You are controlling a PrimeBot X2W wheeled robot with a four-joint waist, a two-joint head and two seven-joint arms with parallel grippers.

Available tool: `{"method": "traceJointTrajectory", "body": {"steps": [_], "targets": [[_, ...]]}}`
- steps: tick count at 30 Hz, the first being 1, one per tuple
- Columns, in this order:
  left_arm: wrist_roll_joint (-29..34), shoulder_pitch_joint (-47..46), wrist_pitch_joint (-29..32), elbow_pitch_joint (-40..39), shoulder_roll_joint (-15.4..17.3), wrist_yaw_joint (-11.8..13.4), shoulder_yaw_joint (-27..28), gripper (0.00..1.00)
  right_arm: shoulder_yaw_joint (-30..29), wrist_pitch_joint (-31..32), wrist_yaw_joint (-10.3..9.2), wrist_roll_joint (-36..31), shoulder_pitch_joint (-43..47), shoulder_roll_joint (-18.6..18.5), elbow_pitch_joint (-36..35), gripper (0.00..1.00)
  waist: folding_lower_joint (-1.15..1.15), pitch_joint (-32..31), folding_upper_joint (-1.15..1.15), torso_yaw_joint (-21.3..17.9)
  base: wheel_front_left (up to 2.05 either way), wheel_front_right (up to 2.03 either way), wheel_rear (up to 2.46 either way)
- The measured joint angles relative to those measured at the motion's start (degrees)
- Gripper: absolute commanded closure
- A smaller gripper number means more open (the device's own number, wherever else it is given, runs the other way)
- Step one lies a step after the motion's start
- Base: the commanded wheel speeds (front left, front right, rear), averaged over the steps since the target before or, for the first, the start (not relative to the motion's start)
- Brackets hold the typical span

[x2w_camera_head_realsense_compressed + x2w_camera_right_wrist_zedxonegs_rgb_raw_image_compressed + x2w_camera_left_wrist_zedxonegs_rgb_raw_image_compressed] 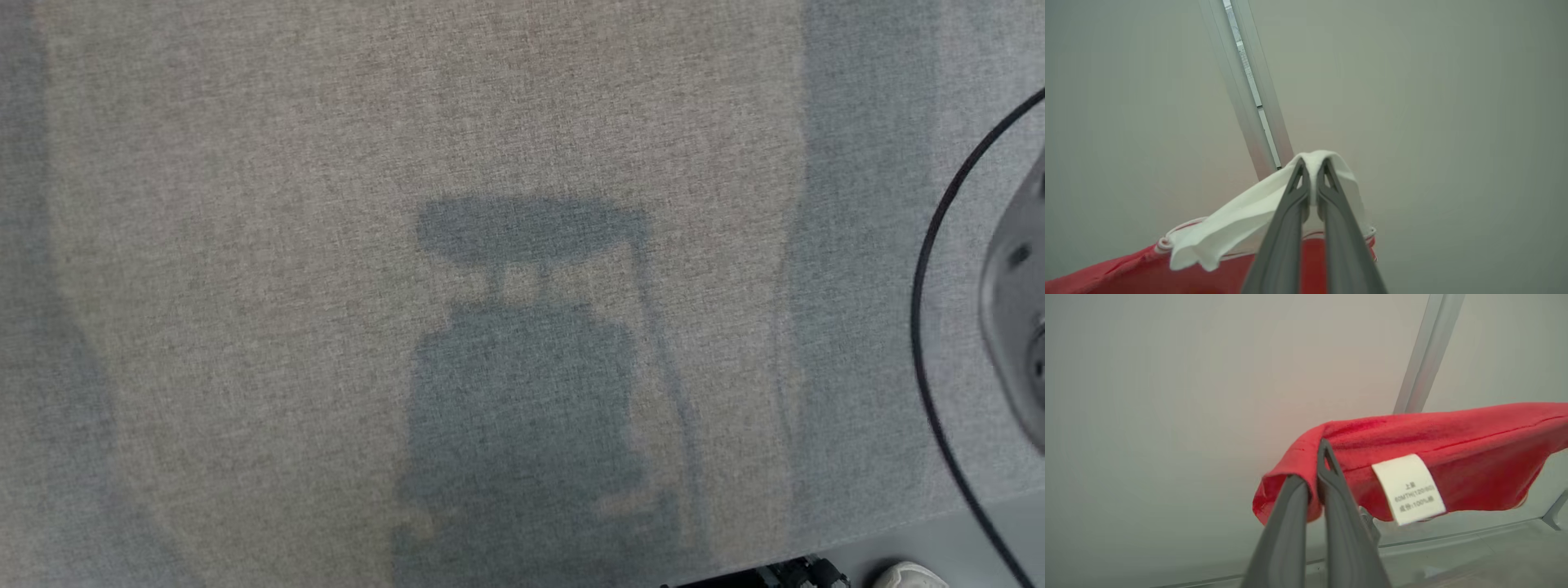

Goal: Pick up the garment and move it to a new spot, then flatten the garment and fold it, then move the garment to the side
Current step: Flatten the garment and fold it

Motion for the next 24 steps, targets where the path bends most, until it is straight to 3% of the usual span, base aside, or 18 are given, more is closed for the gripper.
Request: {"method": "traceJointTrajectory", "body": {"steps": [5,12,17,24], "targets": [[-7.2,15.0,-3.6,-0.5,3.8,0.0,-5.6,1.0,7.0,-4.7,0.0,6.3,19.0,-0.8,-2.3,1.0,-0.01,-0.8,0.0,-0.8,0.0,0.0,0.0],[-14.1,43.4,-9.8,-8.6,8.7,-0.2,-10.3,1.0,14.4,-6.0,0.02,14.6,52.2,-8.2,-11.3,1.0,-0.02,-6.4,0.0,-1.7,0.0,0.0,0.0],[-16.8,64.0,-12.3,-17.3,8.3,4.6,-9.2,1.0,13.8,-6.2,0.1,17.6,72.4,-11.9,-19.6,1.0,-0.03,-13.3,0.0,-2.1,0.0,0.0,0.0],[-18.3,89.7,-12.7,-34.0,3.3,15.3,-8.3,1.0,9.1,-4.8,0.08,18.1,93.4,-12.5,-28.4,1.0,-0.03,-23.1,0.0,-1.8,0.0,0.0,0.0]]}}
